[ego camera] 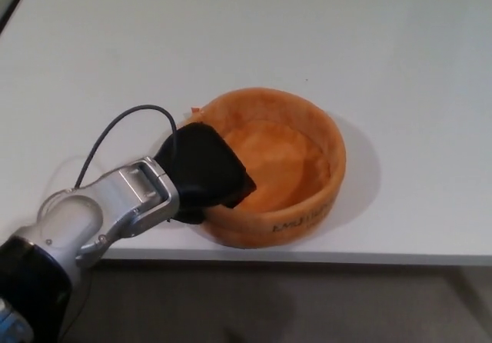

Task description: A soft plate is kept in the center of the table close to the robot and the robot uses its left hand to pick up the plate, turns it upside down and places it back on the table

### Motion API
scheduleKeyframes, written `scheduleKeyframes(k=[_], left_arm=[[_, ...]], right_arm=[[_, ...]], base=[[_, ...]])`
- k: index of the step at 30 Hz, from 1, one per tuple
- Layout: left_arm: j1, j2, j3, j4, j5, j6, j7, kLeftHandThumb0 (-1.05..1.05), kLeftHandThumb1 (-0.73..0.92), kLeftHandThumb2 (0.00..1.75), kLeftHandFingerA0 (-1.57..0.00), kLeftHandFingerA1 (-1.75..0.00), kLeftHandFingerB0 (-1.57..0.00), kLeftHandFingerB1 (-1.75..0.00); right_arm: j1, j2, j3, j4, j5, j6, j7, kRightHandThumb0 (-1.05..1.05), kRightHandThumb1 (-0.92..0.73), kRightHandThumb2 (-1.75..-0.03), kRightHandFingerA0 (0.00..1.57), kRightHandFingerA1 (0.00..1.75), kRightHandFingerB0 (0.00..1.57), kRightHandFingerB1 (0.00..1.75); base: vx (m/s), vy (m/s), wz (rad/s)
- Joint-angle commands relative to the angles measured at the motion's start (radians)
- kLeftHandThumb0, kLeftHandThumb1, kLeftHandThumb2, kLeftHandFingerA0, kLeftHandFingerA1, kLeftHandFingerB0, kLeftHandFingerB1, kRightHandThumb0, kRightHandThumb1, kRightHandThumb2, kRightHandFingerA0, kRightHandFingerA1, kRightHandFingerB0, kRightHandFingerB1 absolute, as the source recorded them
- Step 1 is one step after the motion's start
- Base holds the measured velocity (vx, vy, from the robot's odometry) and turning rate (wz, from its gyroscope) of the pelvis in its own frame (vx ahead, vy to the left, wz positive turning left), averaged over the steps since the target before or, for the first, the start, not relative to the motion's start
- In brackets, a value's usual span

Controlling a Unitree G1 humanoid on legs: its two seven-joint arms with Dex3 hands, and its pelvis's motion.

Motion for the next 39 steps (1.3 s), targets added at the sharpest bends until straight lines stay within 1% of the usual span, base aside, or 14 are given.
scheduleKeyframes(k=[1, 10, 11, 16, 19, 20, 23, 25, 29, 31, 32, 35, 38, 39], left_arm=[[0.109, -0.102, 0.159, -0.107, -0.326, 0.161, -0.241, -0.30, 0.59, 0.59, -0.85, -1.75, -0.70, -1.75], [0.180, -0.242, 0.348, -0.212, -0.766, 0.275, -0.457, -0.28, 0.49, 0.71, -0.90, -1.75, -0.76, -1.75], [0.174, -0.253, 0.357, -0.214, -0.794, 0.290, -0.483, -0.28, 0.47, 0.75, -0.93, -1.75, -0.78, -1.75], [0.177, -0.350, 0.452, -0.271, -0.939, 0.529, -0.579, -0.21, 0.44, 0.81, -0.91, -1.75, -0.65, -1.75], [0.202, -0.478, 0.574, -0.334, -1.085, 0.710, -0.516, -0.14, 0.43, 0.85, -0.92, -1.75, -0.69, -1.75], [0.206, -0.507, 0.608, -0.346, -1.128, 0.738, -0.496, -0.16, 0.45, 0.88, -0.94, -1.75, -0.69, -1.75], [0.190, -0.618, 0.759, -0.352, -1.352, 0.818, -0.397, -0.14, 0.44, 0.87, -0.96, -1.75, -0.70, -1.75], [0.172, -0.637, 0.808, -0.348, -1.432, 0.799, -0.366, -0.18, 0.47, 0.83, -0.95, -1.75, -0.68, -1.75], [0.089, -0.665, 0.932, -0.340, -1.609, 0.789, -0.241, -0.22, 0.44, 0.78, -0.96, -1.75, -0.72, -1.75], [0.067, -0.681, 0.988, -0.346, -1.756, 0.723, -0.147, -0.19, 0.47, 0.78, -0.95, -1.75, -0.69, -1.75], [0.055, -0.680, 1.025, -0.329, -1.858, 0.679, -0.129, -0.15, 0.49, 0.74, -0.91, -1.75, -0.70, -1.75], [0.048, -0.686, 1.084, -0.312, -1.999, 0.609, -0.079, -0.16, 0.46, 0.77, -0.94, -1.75, -0.71, -1.75], [0.042, -0.697, 1.133, -0.294, -2.074, 0.543, -0.031, -0.15, 0.43, 0.85, -0.95, -1.75, -0.68, -1.75], [0.040, -0.707, 1.152, -0.289, -2.076, 0.496, 0.005, -0.11, 0.43, 0.86, -0.97, -1.75, -0.64, -1.75]], right_arm=[[0.020, -0.014, -0.013, -0.043, 0.023, 0.040, -0.010, -0.76, -0.89, -0.67, 0.32, 0.52, 0.13, 0.29], [0.021, -0.014, -0.011, -0.038, 0.029, 0.053, -0.004, -0.75, -0.88, -0.67, 0.32, 0.50, 0.13, 0.28], [0.014, -0.015, -0.011, -0.020, 0.022, 0.039, -0.003, -0.77, -0.72, -1.05, 0.27, 0.57, 0.06, 0.38], [0.031, -0.012, -0.010, -0.051, 0.029, 0.052, -0.004, -0.76, -0.89, -0.67, 0.31, 0.52, 0.12, 0.29], [0.036, -0.015, -0.009, -0.062, 0.020, 0.055, -0.010, -0.78, -0.71, -1.06, 0.29, 0.60, 0.06, 0.37], [0.033, -0.015, -0.009, -0.056, 0.015, 0.049, -0.011, -0.76, -0.89, -0.67, 0.32, 0.53, 0.12, 0.29], [0.032, -0.014, -0.008, -0.060, 0.016, 0.050, -0.013, -0.76, -0.89, -0.67, 0.32, 0.55, 0.12, 0.31], [0.036, -0.014, -0.008, -0.068, 0.016, 0.056, -0.016, -0.77, -0.71, -1.06, 0.29, 0.60, 0.06, 0.37], [0.037, -0.021, -0.017, -0.069, 0.026, 0.064, -0.015, -0.75, -0.89, -0.68, 0.32, 0.54, 0.11, 0.29], [0.036, -0.023, -0.018, -0.054, 0.007, 0.054, -0.021, -0.80, -0.74, -1.07, 0.27, 0.58, 0.06, 0.36], [0.034, -0.017, -0.013, -0.046, 0.012, 0.045, -0.014, -0.76, -0.90, -0.67, 0.32, 0.53, 0.12, 0.29], [0.042, -0.015, -0.011, -0.052, 0.001, 0.041, -0.019, -0.79, -0.73, -1.07, 0.28, 0.59, 0.06, 0.36], [0.035, -0.012, -0.012, -0.041, 0.016, 0.035, -0.009, -0.75, -0.89, -0.67, 0.32, 0.54, 0.11, 0.29], [0.031, -0.014, -0.013, -0.034, 0.017, 0.037, -0.009, -0.78, -0.72, -1.06, 0.27, 0.58, 0.06, 0.37]], base=[[0.00, 0.000, 0.00], [0.00, 0.000, 0.00], [0.00, 0.000, 0.00], [0.00, 0.000, 0.00], [0.00, 0.000, 0.00], [0.00, 0.000, 0.00], [0.00, 0.000, 0.00], [0.00, 0.000, 0.00], [0.00, 0.000, 0.00], [0.00, 0.000, 0.00], [0.00, 0.000, 0.00], [0.00, 0.000, 0.00], [0.00, 0.000, 0.00], [0.00, 0.000, 0.00]])
